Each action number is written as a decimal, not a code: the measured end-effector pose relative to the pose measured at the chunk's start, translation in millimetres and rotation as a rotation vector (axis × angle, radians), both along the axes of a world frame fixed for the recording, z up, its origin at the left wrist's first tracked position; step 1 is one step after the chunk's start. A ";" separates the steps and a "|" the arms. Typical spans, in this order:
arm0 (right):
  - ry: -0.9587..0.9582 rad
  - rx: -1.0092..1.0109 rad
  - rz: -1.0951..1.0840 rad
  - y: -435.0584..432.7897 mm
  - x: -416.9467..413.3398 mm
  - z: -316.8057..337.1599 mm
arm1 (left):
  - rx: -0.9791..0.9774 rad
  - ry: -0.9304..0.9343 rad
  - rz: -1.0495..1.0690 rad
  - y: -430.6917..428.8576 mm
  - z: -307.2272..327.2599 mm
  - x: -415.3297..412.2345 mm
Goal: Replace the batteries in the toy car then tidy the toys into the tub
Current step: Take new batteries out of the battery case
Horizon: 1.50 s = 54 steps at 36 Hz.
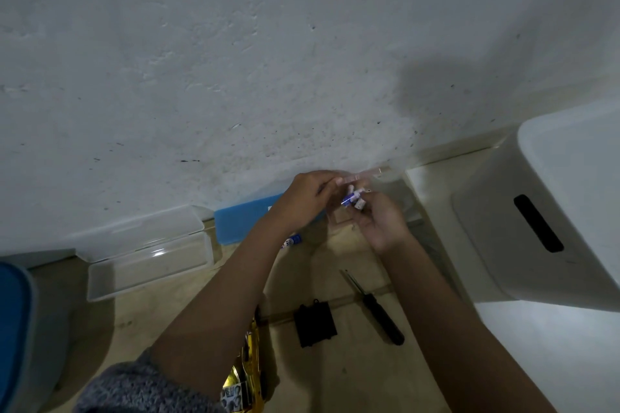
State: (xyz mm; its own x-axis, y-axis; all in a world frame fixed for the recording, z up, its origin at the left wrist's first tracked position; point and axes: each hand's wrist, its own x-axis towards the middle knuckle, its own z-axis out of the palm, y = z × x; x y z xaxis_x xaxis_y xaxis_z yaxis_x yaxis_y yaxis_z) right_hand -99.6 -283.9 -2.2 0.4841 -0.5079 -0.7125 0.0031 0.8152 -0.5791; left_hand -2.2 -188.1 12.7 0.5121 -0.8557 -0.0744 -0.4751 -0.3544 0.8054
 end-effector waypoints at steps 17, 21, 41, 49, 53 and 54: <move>0.299 -0.751 0.081 -17.3 -21.9 -10.7 | 0.065 -0.134 -0.031 4.9 -6.6 -14.9; 0.344 -1.101 0.246 -10.2 -25.8 -17.5 | 0.090 -0.234 -0.036 8.5 -11.2 -28.0; 0.351 -1.350 0.336 -5.0 -43.3 -41.5 | 0.187 -0.519 -0.021 4.6 -31.3 -63.9; 0.395 -1.252 0.339 -5.2 -41.2 -37.3 | 0.246 -0.495 -0.007 0.9 -29.9 -62.4; 0.436 -1.210 0.383 -3.4 -40.5 -32.0 | 0.302 -0.451 -0.048 2.6 -23.0 -62.5; 0.445 -1.209 0.409 -3.3 -40.6 -29.5 | 0.314 -0.431 -0.056 4.1 -20.0 -62.1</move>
State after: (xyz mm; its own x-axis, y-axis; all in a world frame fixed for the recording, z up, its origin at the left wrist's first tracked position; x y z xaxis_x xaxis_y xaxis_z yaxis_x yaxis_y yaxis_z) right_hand -140.3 -287.2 -31.7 0.5974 -0.7997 -0.0600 -0.4892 -0.3041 -0.8175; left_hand -64.3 -184.0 -7.3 0.5074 -0.8527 -0.1242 -0.7642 -0.5119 0.3923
